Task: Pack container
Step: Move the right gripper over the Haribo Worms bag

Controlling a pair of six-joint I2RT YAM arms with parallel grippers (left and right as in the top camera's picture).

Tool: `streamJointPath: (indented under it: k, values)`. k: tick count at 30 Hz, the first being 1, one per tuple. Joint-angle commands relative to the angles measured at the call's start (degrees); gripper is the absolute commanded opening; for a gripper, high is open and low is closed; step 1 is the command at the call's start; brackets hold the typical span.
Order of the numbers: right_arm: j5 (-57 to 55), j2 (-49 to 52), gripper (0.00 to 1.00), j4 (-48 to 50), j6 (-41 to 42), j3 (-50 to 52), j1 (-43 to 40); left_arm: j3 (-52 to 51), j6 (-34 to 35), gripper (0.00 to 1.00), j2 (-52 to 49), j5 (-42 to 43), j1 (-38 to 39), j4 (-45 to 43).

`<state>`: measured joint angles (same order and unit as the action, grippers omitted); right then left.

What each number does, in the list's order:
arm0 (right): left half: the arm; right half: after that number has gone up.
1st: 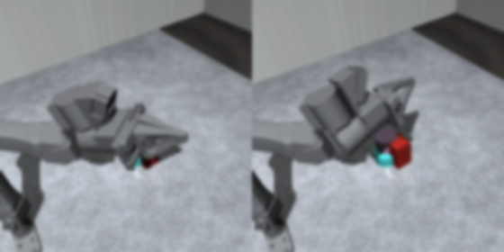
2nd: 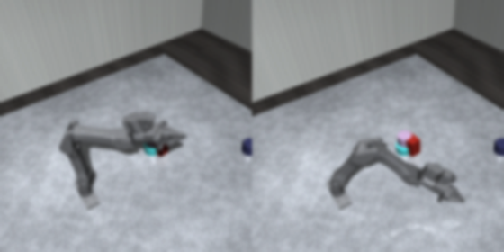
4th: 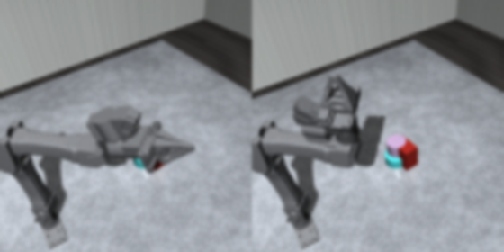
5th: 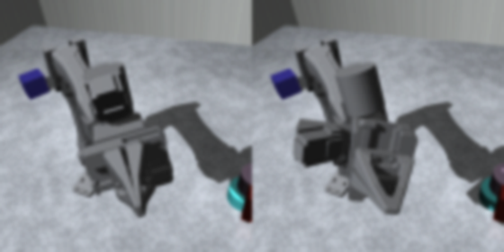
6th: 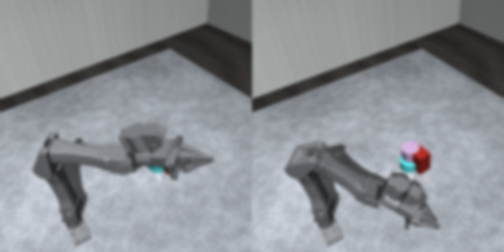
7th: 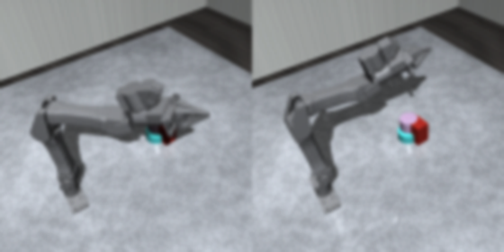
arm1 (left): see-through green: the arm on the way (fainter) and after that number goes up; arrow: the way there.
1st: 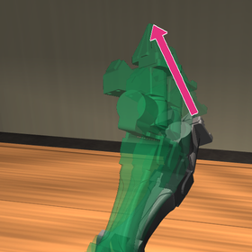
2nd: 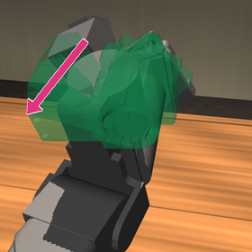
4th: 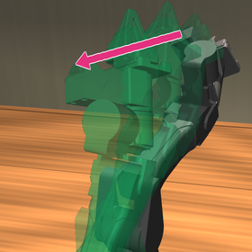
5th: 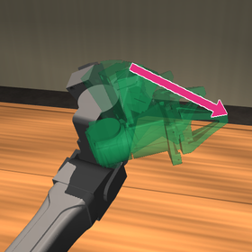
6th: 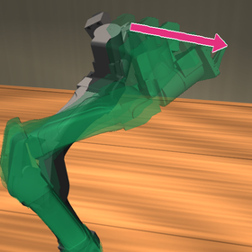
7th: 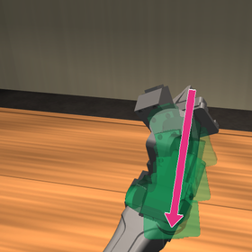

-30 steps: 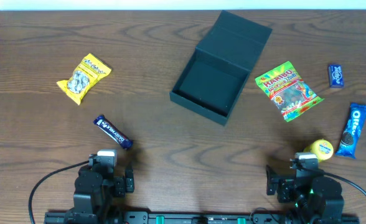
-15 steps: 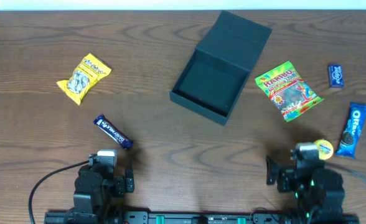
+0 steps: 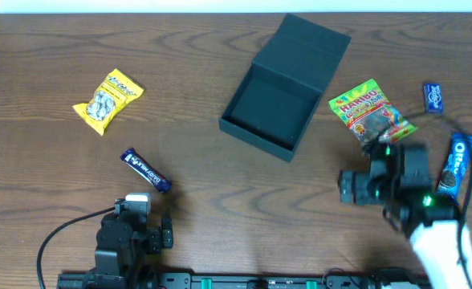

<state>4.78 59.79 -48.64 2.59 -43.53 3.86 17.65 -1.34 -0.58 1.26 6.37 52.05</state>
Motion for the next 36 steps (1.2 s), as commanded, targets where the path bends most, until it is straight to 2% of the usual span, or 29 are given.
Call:
streamJointPath:
  k: [1,7,14,22,31,36]
  values:
    - [1.11,4.02,0.99,-6.86,0.52,-10.10,-0.35,-2.19,-0.42,0.95,0.35,-0.59,-0.35,1.27]
    - [1.05,9.03,0.99,-19.32,-4.04,-23.39,-1.25,-2.19,-0.42,0.95,0.35,-0.59,-0.35,1.27]
    - [1.07,18.03,0.99,-29.90,-22.05,-36.94,-6.40,-2.19,-0.39,0.95,0.35,-0.59,-0.35,1.27]
    - [1.05,29.03,0.99,-25.49,-26.53,-40.48,-12.28,-2.19,-0.42,0.96,0.35,-0.59,-0.35,1.27]
    - [1.16,39.41,0.99,-14.93,-35.60,-40.61,-12.68,-2.19,-0.42,0.95,0.35,-0.59,-0.35,1.27]
    - [0.31,47.12,0.99,-13.75,-39.08,-44.11,-12.70,-2.19,-0.42,0.95,0.35,-0.59,-0.35,1.27]
